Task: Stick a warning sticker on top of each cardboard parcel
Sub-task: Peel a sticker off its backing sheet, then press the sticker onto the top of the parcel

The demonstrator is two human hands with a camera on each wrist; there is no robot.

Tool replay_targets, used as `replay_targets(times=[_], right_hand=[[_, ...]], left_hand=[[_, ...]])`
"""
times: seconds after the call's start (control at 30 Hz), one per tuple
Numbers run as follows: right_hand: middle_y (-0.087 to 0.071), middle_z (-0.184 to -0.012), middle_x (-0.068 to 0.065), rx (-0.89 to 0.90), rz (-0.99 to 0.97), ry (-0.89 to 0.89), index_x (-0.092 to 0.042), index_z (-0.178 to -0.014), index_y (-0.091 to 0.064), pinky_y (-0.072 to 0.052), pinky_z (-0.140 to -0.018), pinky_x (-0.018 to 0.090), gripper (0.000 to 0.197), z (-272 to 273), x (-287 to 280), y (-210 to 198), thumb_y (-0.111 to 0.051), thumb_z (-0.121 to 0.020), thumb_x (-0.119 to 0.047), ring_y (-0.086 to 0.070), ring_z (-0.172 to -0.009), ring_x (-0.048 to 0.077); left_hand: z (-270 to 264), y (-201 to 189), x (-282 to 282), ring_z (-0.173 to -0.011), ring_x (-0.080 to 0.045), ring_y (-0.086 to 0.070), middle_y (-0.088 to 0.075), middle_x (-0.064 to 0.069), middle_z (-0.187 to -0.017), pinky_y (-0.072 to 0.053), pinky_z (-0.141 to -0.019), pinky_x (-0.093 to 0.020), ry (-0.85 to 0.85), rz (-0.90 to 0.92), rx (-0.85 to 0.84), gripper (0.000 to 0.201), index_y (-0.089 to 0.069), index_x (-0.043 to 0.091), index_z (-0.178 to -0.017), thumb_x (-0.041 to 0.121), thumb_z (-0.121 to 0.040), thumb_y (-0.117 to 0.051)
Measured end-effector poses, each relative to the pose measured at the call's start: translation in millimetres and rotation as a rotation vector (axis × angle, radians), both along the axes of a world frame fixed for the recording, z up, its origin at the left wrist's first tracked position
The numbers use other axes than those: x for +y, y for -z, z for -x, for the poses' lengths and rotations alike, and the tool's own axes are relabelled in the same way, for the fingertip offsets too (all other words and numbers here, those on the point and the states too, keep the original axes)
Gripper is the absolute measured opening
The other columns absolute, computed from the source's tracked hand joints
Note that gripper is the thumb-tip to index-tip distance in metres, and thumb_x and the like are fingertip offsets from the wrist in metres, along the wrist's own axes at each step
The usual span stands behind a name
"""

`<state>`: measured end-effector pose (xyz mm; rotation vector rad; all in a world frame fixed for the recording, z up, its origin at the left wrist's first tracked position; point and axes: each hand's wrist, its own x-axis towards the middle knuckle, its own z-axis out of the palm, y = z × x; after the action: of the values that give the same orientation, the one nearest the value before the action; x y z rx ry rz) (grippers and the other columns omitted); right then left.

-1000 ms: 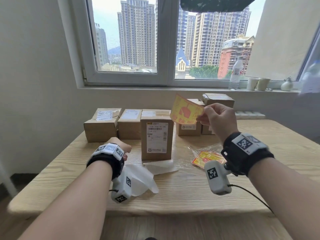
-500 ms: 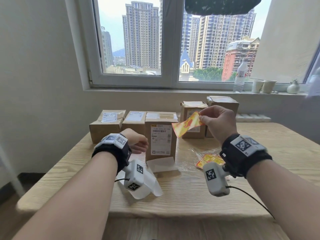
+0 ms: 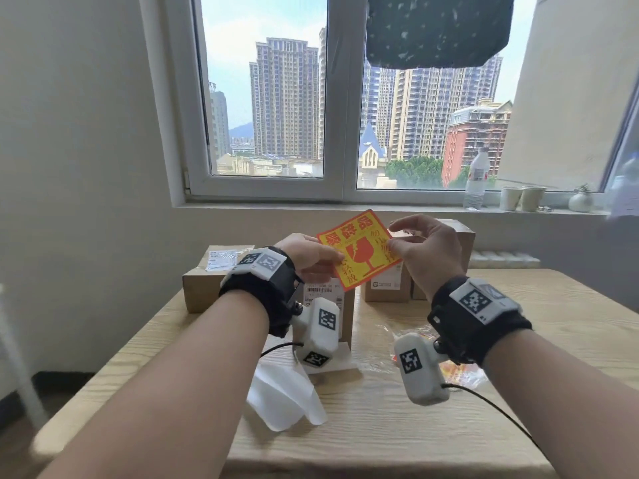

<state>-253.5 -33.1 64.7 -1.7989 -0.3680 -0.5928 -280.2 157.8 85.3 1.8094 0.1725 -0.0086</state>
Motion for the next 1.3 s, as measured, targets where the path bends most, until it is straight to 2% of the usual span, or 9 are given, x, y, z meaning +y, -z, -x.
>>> replay_targets(times=[0.2,0.3,0.4,0.53,0.7,0.9,1.07,1.2,1.3], right_hand=[[-0.07,-0.088,-0.002,0.085,-0.05,-0.024,-0.024,-0.107,-0.059,-0.061,-0.073,0.037,0.037,-17,10,-7,-0.076,-0.078,-0.009,-0.071,-0.081,0.014],[-0.072,-0.085,-0.001,0.124,-0.069,-0.036,-0.026,-0.097,-0.059,-0.061,-0.075,0.04,0.029,-29,20,-11,-0.075,-0.079,-0.009,-0.072,-0.081,0.016],[-0.074,-0.083,-0.004,0.154,-0.07,-0.031,-0.031,-0.086,-0.061,-0.058,-0.08,0.04,0.021,-44,32,-13,-0.075,-0.081,-0.016,-0.07,-0.091,0.019],[-0.071,-0.091,0.003,0.214,-0.1,-0.097,-0.016,-0.094,-0.061,-0.058,-0.069,0.03,0.012,-57,47,-20,-0.069,-0.086,-0.011,-0.071,-0.085,0.018],[-0.069,-0.096,0.009,0.29,-0.088,-0.063,-0.014,-0.095,-0.059,-0.061,-0.075,0.036,0.018,-78,62,-13,-0.07,-0.084,-0.004,-0.071,-0.084,0.022],[-0.068,-0.095,0.012,0.421,-0.039,-0.047,-0.014,-0.085,-0.056,-0.06,-0.079,0.039,0.02,-96,65,10,-0.072,-0.082,-0.002,-0.071,-0.083,0.024],[-0.068,-0.089,0.009,0.469,0.015,-0.042,-0.014,-0.083,-0.058,-0.06,-0.08,0.038,0.016,-104,66,22,-0.069,-0.084,-0.003,-0.071,-0.08,0.021],[-0.069,-0.085,0.008,0.477,0.037,-0.023,-0.014,-0.076,-0.061,-0.059,-0.081,0.042,0.017,-110,69,27,-0.07,-0.081,-0.001,-0.071,-0.082,0.023],[-0.069,-0.08,0.008,0.484,0.031,-0.008,-0.015,-0.072,-0.062,-0.059,-0.082,0.044,0.019,-113,72,29,-0.07,-0.078,0.001,-0.071,-0.081,0.024]], left_hand=[[-8,-13,11,-0.086,-0.019,-0.072,-0.075,-0.009,-0.097,-0.058,-0.072,-0.032,-0.045,0.023,-0.07,0.022,-0.067,0.006,-0.106,0.0,-0.086,-0.065],[-14,-18,19,-0.085,-0.016,-0.071,-0.074,-0.008,-0.098,-0.056,-0.074,-0.029,-0.104,0.049,-0.126,0.021,-0.062,0.008,-0.106,0.002,-0.086,-0.067],[-24,-22,29,-0.084,-0.018,-0.07,-0.073,-0.01,-0.096,-0.057,-0.076,-0.027,-0.19,0.101,-0.159,0.015,-0.063,0.006,-0.1,0.002,-0.086,-0.067],[-40,-23,42,-0.08,-0.018,-0.071,-0.073,-0.012,-0.096,-0.058,-0.072,-0.026,-0.233,0.138,-0.175,0.014,-0.064,0.003,-0.099,0.002,-0.085,-0.067],[-57,-17,53,-0.081,-0.013,-0.069,-0.074,-0.005,-0.092,-0.054,-0.073,-0.029,-0.293,0.027,-0.142,0.012,-0.065,0.009,-0.095,0.006,-0.085,-0.07],[-70,-1,57,-0.066,-0.016,-0.065,-0.065,-0.01,-0.076,-0.056,-0.069,-0.029,-0.292,0.009,-0.055,0.024,-0.048,0.008,-0.081,-0.005,-0.083,-0.068],[-77,12,58,-0.071,-0.018,-0.069,-0.067,-0.013,-0.085,-0.059,-0.066,-0.028,-0.31,-0.024,-0.035,0.031,-0.054,0.003,-0.101,-0.005,-0.078,-0.073],[-80,19,59,-0.071,-0.013,-0.068,-0.068,-0.009,-0.089,-0.053,-0.054,-0.02,-0.334,-0.105,-0.041,0.025,-0.057,0.008,-0.096,0.003,-0.079,-0.075],[-82,22,60,-0.072,-0.013,-0.069,-0.069,-0.008,-0.089,-0.056,-0.059,-0.024,-0.346,-0.119,-0.042,0.025,-0.058,0.01,-0.091,0.004,-0.076,-0.077]])
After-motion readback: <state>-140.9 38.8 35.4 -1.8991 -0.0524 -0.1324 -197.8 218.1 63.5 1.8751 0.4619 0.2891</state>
